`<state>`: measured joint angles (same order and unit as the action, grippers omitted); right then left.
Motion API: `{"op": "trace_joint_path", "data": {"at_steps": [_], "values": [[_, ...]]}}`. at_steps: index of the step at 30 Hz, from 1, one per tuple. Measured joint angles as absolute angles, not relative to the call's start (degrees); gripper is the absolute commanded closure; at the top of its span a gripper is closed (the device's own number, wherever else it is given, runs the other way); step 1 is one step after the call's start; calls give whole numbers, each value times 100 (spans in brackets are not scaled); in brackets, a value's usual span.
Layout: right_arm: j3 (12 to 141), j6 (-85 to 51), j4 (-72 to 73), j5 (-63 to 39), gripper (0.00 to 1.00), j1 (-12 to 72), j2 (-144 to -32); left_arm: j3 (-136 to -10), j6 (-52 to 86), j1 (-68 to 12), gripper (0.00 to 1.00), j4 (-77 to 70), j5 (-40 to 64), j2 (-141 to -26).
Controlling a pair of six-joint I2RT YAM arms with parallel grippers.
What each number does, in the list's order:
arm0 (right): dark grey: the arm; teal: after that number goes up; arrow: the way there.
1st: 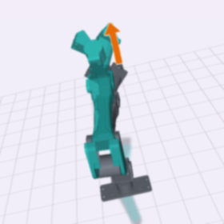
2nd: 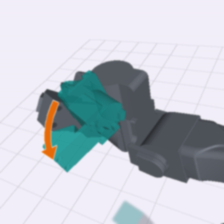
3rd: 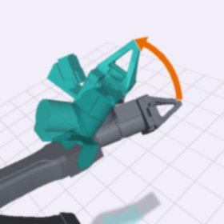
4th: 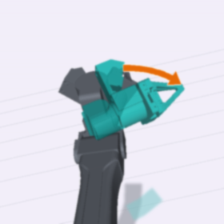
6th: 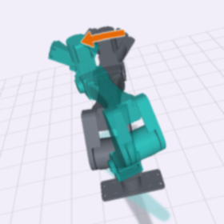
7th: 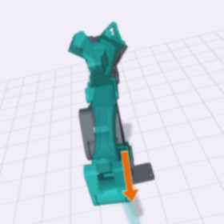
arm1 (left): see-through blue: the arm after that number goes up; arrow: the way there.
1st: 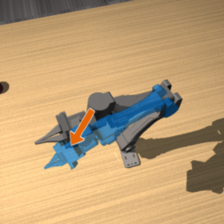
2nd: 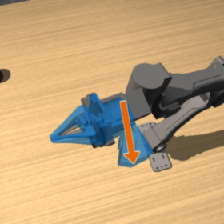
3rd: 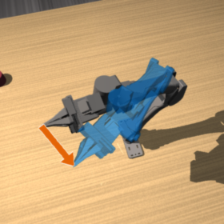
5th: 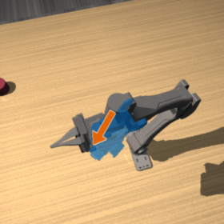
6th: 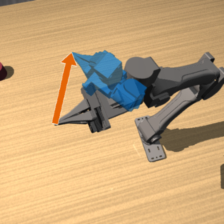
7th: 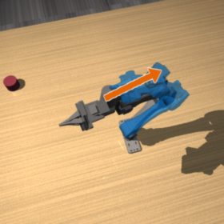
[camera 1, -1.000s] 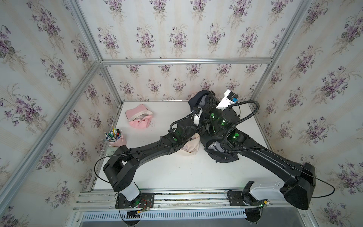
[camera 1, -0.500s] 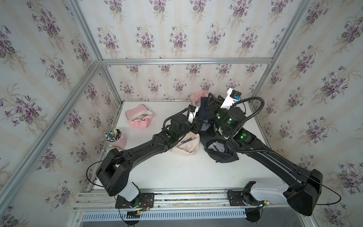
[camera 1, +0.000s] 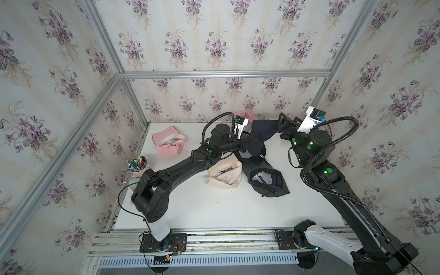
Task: Open the adjustable buckle of the baseball cap
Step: Place the baseball cap at the center of the board.
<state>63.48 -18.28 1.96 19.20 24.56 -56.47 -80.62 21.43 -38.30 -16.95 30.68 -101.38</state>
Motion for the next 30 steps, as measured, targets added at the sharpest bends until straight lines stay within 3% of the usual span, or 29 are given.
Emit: {"op": "trace_joint_path", "data": {"at_steps": [11,22,30], "values": [[6066,-2244,-1214,1385,25,1935,-4858,-9507,4353,-3900,100,-2836,3413,-12311],[5977,-2298,-1964,1068,25,1905,-4222,-11622,5876,-4687,100,-3614,2958,-14567],[5811,-2359,-2222,751,25,1905,-3931,-13382,6414,-5054,100,-3063,2342,-15906]]}}
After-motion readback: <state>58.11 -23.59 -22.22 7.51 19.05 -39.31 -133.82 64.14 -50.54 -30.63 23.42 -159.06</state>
